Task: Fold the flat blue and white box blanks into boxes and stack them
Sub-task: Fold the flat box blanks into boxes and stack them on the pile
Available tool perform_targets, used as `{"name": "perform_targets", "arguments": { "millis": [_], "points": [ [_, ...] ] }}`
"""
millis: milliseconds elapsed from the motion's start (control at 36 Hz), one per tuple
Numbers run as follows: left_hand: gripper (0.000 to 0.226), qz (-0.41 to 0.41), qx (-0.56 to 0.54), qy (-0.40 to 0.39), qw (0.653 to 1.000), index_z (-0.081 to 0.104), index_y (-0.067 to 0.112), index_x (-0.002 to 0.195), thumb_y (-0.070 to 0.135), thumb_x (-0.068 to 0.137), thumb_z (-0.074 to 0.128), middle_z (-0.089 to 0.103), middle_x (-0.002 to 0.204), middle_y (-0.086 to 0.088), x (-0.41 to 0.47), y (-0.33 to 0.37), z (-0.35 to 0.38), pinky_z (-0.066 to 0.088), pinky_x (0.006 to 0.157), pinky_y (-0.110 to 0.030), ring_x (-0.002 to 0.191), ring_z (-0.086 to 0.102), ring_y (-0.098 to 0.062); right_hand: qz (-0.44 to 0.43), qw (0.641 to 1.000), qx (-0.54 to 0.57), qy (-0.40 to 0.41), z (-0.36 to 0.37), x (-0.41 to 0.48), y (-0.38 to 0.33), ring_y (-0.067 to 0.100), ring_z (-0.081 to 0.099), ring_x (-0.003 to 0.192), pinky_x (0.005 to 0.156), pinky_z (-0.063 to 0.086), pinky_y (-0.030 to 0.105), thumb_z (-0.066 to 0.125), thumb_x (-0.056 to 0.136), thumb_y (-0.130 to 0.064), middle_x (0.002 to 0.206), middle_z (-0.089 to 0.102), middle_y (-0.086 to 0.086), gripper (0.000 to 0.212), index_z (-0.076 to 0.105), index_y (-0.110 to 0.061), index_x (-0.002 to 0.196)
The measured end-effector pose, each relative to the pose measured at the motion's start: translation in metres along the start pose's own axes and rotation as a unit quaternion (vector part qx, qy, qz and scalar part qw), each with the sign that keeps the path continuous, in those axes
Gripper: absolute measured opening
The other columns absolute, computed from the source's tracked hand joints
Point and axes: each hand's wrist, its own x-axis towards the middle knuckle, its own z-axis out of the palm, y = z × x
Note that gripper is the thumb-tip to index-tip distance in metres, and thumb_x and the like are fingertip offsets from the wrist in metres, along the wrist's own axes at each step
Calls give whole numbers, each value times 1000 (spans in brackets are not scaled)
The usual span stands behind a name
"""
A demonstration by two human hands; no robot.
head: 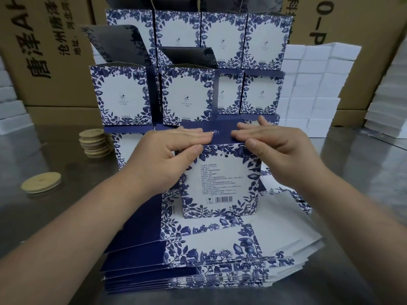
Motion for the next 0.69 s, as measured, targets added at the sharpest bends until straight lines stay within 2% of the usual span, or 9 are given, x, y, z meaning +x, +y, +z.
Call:
{"name": "perform_targets", "arguments": {
  "millis": [83, 139, 222, 333, 417, 472, 556, 639, 694],
  "points": [
    [32, 6, -5, 11, 1000, 55, 27, 113, 17, 82, 52, 57, 104, 25, -1, -1, 2, 36, 103, -15, 113, 52, 5, -2, 1000, 5, -1, 1, -1, 4, -10, 53, 108, 113, 25, 23, 54, 84, -13, 103, 60, -23, 30, 56, -14, 114],
    [28, 4, -13, 20, 1000, 58, 31, 108, 18, 84, 52, 56, 108, 23, -2, -2, 3, 33, 105, -14, 121, 48, 1, 27, 998, 59, 14, 2, -1, 6, -10, 55, 110, 111, 27, 18, 51, 87, -18, 102, 65, -26, 24, 66, -25, 104],
    [21, -17, -54, 33, 998, 63, 38, 91, 21, 82, 54, 55, 116, 22, -3, -1, 4, 32, 103, -11, 121, 46, 4, 113, 972, 170, 112, 4, 0, 10, 2, 53, 120, 108, 32, 24, 46, 87, -29, 115, 67, -8, 24, 68, -33, 96],
    [18, -5, -89, 34, 995, 66, 34, 86, 19, 80, 58, 59, 112, 18, -4, 2, 3, 36, 102, -16, 120, 50, -1, 271, 917, 198, 215, 4, 6, 28, 5, 55, 115, 105, 38, 31, 49, 96, -23, 113, 65, -13, 19, 64, -35, 96],
    [14, 26, -87, 29, 995, 65, 32, 87, 21, 78, 65, 58, 116, 15, -4, 4, 1, 35, 106, -21, 124, 48, -6, 393, 881, 207, 165, 5, 8, 42, 15, 58, 105, 79, 43, 25, 53, 89, -9, 117, 67, 4, 27, 67, -20, 109],
    [18, 42, -74, 27, 996, 64, 33, 89, 22, 76, 68, 55, 120, 14, -4, 3, 1, 35, 106, -21, 125, 47, -6, 404, 883, 208, 123, 7, 6, 43, 20, 63, 95, 72, 42, 27, 53, 84, -2, 105, 71, 11, 33, 68, -12, 112],
    [22, 35, -51, 47, 997, 62, 37, 91, 21, 76, 65, 51, 122, 17, -2, -3, 1, 35, 101, -15, 118, 48, 6, 365, 903, 199, 111, 9, 6, 40, 11, 63, 64, 67, 43, 24, 46, 82, 5, 78, 72, 6, 29, 71, -5, 92],
    [24, 16, -14, 98, 995, 60, 40, 94, 21, 80, 63, 49, 120, 22, -3, -12, 2, 37, 99, -12, 113, 45, 15, 342, 907, 200, 140, 7, 8, 39, 18, 50, 67, 69, 43, 30, 40, 77, 5, 70, 57, 10, 26, 64, -4, 77],
    [24, 2, 27, 140, 990, 60, 36, 97, 17, 83, 64, 50, 117, 19, -2, -19, 3, 40, 100, -20, 112, 47, 10, 346, 899, 214, 161, 4, 9, 38, 17, 51, 64, 60, 47, 24, 43, 78, 3, 67, 57, 8, 21, 63, -1, 74]
  ]
}}
